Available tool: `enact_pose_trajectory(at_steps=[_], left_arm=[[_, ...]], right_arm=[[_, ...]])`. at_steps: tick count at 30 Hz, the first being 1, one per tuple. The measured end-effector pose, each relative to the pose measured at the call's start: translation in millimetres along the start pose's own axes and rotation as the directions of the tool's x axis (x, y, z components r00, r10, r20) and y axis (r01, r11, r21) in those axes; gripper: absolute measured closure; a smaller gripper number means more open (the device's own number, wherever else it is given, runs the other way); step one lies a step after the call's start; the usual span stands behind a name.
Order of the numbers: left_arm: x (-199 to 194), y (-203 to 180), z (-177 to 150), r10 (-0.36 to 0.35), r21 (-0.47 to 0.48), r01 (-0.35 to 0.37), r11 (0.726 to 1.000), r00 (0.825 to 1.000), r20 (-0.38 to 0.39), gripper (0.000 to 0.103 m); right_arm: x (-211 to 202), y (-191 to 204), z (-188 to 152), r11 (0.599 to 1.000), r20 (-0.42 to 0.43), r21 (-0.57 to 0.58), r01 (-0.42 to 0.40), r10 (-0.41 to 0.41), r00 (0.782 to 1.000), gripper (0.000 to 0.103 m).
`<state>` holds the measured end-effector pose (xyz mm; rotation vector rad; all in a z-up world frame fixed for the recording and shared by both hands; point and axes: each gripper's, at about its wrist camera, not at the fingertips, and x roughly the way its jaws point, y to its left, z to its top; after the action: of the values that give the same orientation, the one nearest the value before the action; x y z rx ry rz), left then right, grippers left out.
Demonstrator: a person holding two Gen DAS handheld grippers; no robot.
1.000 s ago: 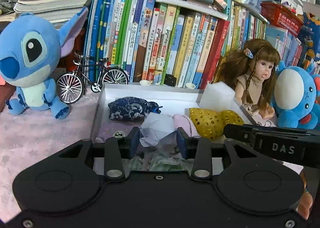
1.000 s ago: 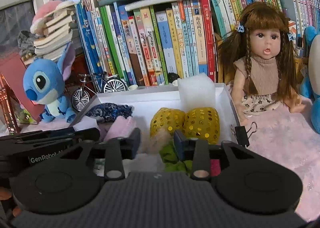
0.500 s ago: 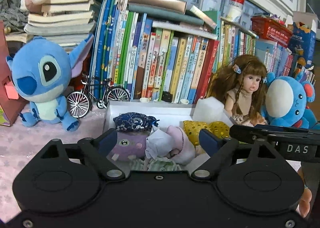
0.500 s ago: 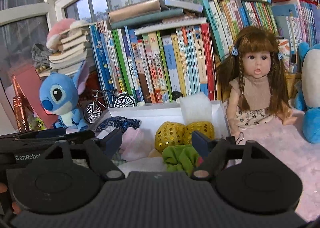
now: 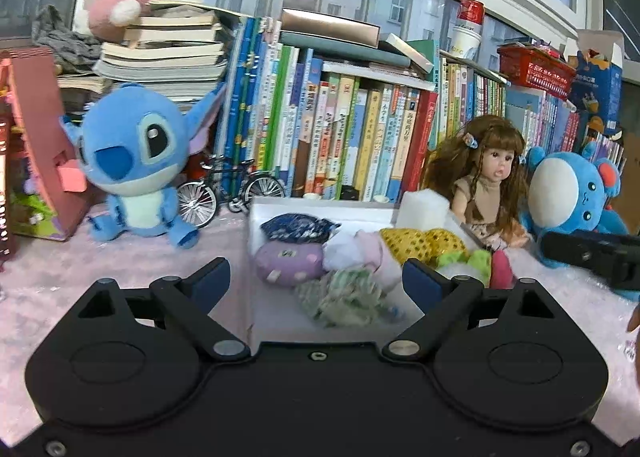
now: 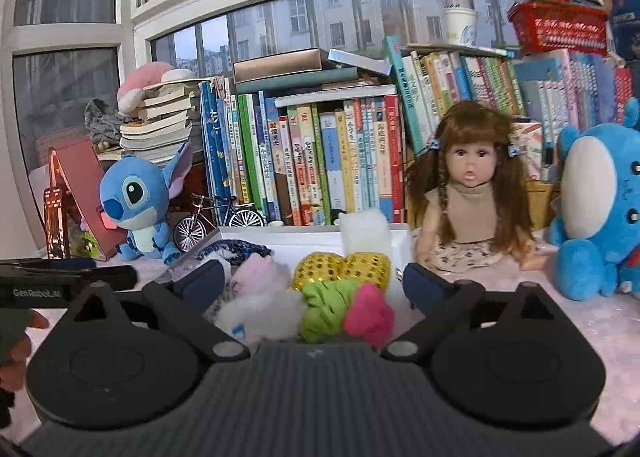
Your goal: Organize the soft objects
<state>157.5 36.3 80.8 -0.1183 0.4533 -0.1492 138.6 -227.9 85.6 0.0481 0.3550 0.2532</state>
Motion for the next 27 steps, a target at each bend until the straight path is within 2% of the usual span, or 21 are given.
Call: enact_pose_trajectory(at_steps=[10, 18, 27], left_arm=[[-30.8, 29.0, -36.1, 0.083, -0.036, -0.083, 0.996, 0.996, -0.015, 0.01], [-35.7, 50.5, -68.1, 0.182, -0.067, -0.185, 0.98, 0.982, -0.053, 0.01], [-25.6, 55.9, -88.7, 0.222, -0.061, -0.23, 0.971, 0.967, -0.121, 0.01]], right_arm=[[-33.9, -19.7, -34.5, 0.997, -0.003, 0.002, 0.071, -0.071, 0.997, 0.0], [-34.4, -40.0, -72.8, 0.987, -0.089, 0.021, 0.157, -0.154, 0.984, 0.0], [-17.4, -38.9, -99.4, 0.983, -0.19, -0.023, 0.181, -0.182, 0.965, 0.0]])
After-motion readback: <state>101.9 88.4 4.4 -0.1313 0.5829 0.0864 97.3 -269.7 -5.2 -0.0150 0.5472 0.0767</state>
